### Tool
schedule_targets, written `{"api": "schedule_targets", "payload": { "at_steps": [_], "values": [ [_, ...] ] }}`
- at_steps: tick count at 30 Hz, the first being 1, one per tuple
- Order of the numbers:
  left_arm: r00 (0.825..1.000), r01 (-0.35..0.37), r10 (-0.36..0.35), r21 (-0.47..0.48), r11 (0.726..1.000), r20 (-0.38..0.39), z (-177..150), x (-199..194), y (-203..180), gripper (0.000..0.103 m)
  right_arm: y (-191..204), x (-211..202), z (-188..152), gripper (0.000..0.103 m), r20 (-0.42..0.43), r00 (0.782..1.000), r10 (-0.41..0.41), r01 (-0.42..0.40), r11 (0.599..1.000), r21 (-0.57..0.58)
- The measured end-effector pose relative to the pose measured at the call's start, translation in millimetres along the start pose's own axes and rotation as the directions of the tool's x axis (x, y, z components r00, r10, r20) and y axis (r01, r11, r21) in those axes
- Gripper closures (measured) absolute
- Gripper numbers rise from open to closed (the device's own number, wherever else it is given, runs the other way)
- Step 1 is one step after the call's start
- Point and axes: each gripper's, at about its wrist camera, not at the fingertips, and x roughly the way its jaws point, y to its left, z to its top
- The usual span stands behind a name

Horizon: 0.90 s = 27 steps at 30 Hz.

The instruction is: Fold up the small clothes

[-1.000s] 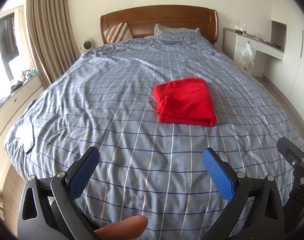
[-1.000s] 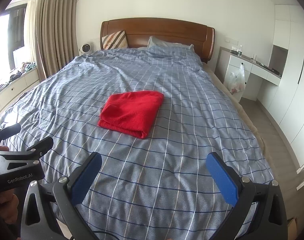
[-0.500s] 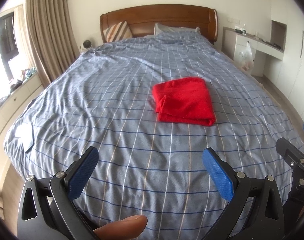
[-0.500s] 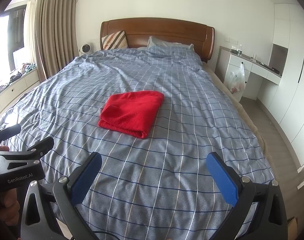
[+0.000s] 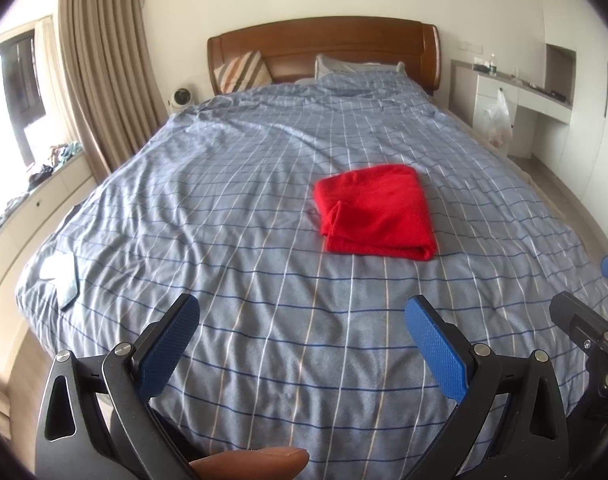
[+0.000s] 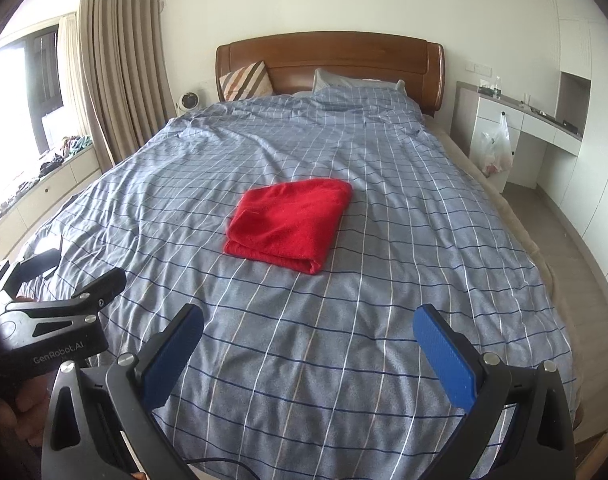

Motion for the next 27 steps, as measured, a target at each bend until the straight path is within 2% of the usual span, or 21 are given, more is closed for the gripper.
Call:
{"api": "schedule_targets", "payload": {
  "at_steps": [4,22,27],
  "values": [
    [1.0,-0.003,0.003,-0.004,1.0,-0.013,-2,2,3,0.0,2,4,-2,0.0,-0.021,0.999,0.028,-0.028,0.999,0.017],
    [0.999,0.021,-0.021,-0.015,1.0,-0.025,-2,1,5,0.0,2,4,2,0.0,-0.016,0.999,0.031,-0.03,0.999,0.026],
    [1.0,0.023,-0.024,-0.018,1.0,-0.021,-1,0,6,0.0,7,0,11,0.0,0.008,0.999,0.033,-0.033,0.999,0.016]
  ]
}}
